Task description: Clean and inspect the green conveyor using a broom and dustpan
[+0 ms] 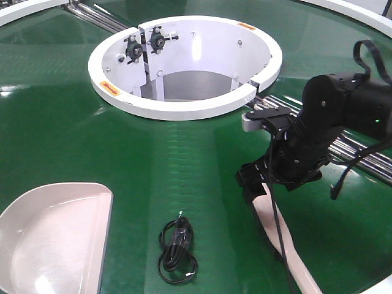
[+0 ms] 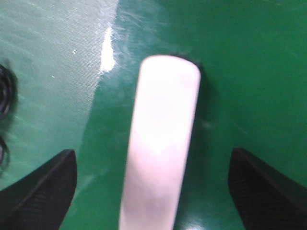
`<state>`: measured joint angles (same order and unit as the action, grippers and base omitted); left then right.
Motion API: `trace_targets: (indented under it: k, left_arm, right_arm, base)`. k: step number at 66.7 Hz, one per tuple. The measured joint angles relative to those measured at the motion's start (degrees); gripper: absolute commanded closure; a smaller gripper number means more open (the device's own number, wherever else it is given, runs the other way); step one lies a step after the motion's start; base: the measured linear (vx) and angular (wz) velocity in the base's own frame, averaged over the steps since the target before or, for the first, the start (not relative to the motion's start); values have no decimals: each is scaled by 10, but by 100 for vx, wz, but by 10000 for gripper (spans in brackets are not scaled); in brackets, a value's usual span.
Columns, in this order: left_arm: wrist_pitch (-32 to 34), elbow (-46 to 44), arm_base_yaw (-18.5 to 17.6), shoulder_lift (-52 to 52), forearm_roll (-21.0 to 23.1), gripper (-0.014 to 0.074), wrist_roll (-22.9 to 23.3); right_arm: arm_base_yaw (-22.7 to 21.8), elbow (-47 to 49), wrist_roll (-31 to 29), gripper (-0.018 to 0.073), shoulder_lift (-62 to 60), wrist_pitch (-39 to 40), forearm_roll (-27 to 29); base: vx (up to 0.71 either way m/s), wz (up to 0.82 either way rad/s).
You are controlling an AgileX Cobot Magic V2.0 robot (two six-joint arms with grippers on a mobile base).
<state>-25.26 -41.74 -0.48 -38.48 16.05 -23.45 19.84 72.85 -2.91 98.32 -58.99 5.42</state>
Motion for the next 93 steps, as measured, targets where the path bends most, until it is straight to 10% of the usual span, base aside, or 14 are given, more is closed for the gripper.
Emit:
trace_targets:
  k: [39,50,63,93]
  left_arm:
    - [-6,0,0,0,0,3,0]
    - [-14,0,0,0,0,3,0]
    - [-16,0,0,0,0,3,0]
    - [-16,0,0,0,0,3,0]
  right_arm:
    - [0,8,11,1,74,-16,1]
    - [0,9,11,159,93,-14,1]
    - [0,10,11,576,96,-13,1]
    - [0,10,29,565,69,-58,-5]
  base:
    - [0,0]
    - [0,0]
    - [0,0]
    - [0,0]
